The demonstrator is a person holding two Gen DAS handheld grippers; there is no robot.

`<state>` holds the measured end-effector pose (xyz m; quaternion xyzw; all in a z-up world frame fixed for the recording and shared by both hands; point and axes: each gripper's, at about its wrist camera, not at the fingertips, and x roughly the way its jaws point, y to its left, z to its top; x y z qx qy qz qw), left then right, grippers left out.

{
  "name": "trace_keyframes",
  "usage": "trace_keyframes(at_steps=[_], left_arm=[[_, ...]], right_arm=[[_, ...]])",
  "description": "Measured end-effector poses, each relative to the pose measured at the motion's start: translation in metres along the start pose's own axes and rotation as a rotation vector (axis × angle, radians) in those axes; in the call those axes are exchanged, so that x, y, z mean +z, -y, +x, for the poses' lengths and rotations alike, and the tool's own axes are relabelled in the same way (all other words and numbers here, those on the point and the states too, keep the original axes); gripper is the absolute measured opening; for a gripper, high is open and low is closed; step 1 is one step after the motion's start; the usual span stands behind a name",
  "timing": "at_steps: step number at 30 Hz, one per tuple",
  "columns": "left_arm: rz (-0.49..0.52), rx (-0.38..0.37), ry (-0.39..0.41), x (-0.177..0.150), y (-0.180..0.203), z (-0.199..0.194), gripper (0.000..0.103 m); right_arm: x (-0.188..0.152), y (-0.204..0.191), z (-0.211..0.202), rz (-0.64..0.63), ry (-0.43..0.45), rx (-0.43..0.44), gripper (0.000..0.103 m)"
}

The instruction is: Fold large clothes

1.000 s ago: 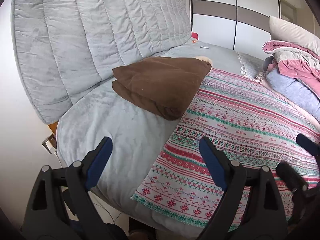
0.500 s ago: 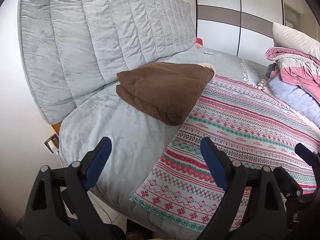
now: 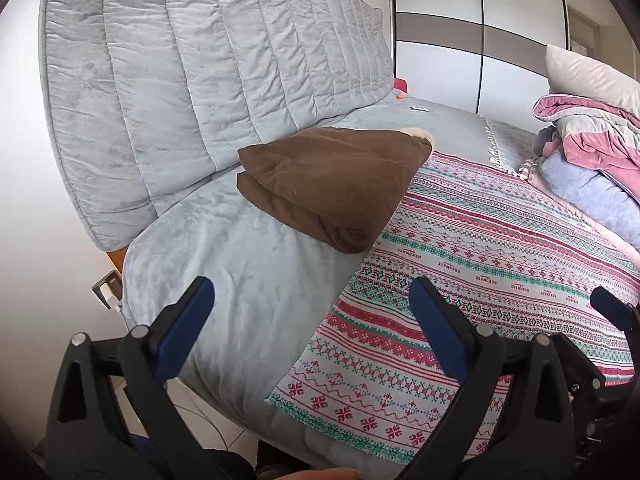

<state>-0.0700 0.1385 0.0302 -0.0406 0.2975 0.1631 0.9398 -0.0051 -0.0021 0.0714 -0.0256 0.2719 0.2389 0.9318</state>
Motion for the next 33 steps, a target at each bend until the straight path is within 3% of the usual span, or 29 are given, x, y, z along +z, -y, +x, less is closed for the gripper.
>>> trace_keyframes(at_steps=[19,33], left_arm=[[0.023,0.026,-0.046,-0.0028,0.0038,0.0066,0.102],[0.030,0.027,-0.029,-0.0030,0.0030,0.0036,0.102]], right_arm=[[-0.0010,0.0037,0.0009,0.002,-0.004,-0.002,0.097],[-0.0018,0.0044,0.0015,-0.001,-0.007,-0.002,0.097]])
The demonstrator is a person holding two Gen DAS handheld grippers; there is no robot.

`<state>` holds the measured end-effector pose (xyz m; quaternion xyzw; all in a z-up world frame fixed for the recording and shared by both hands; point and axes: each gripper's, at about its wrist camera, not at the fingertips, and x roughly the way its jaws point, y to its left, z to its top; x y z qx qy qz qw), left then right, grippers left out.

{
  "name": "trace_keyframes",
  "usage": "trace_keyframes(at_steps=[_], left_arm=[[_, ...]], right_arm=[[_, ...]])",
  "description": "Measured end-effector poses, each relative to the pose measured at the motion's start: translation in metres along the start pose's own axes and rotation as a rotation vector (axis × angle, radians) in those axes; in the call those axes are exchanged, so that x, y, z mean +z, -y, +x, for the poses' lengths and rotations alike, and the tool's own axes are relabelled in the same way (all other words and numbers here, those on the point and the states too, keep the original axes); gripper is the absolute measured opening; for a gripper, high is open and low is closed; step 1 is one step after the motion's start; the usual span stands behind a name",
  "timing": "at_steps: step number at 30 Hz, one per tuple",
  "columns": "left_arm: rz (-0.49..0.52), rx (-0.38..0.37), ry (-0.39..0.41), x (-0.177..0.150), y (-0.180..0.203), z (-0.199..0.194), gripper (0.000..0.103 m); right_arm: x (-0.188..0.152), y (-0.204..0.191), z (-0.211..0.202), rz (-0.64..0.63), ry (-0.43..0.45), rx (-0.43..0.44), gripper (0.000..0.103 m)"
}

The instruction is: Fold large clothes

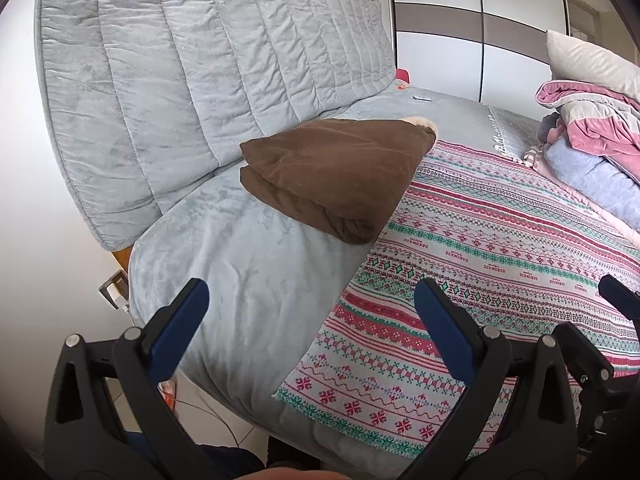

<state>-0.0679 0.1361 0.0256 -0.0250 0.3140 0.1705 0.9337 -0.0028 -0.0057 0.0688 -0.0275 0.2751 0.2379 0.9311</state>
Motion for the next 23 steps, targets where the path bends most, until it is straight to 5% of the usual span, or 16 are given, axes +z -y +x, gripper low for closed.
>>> trace_keyframes(at_steps=[23], left_arm=[[0.007,-0.009,-0.013,-0.0014,-0.0022,0.0029,0.102]], right_arm=[[-0.0013,0.0018,0.0005,-0.003,-0.003,0.002,0.098]])
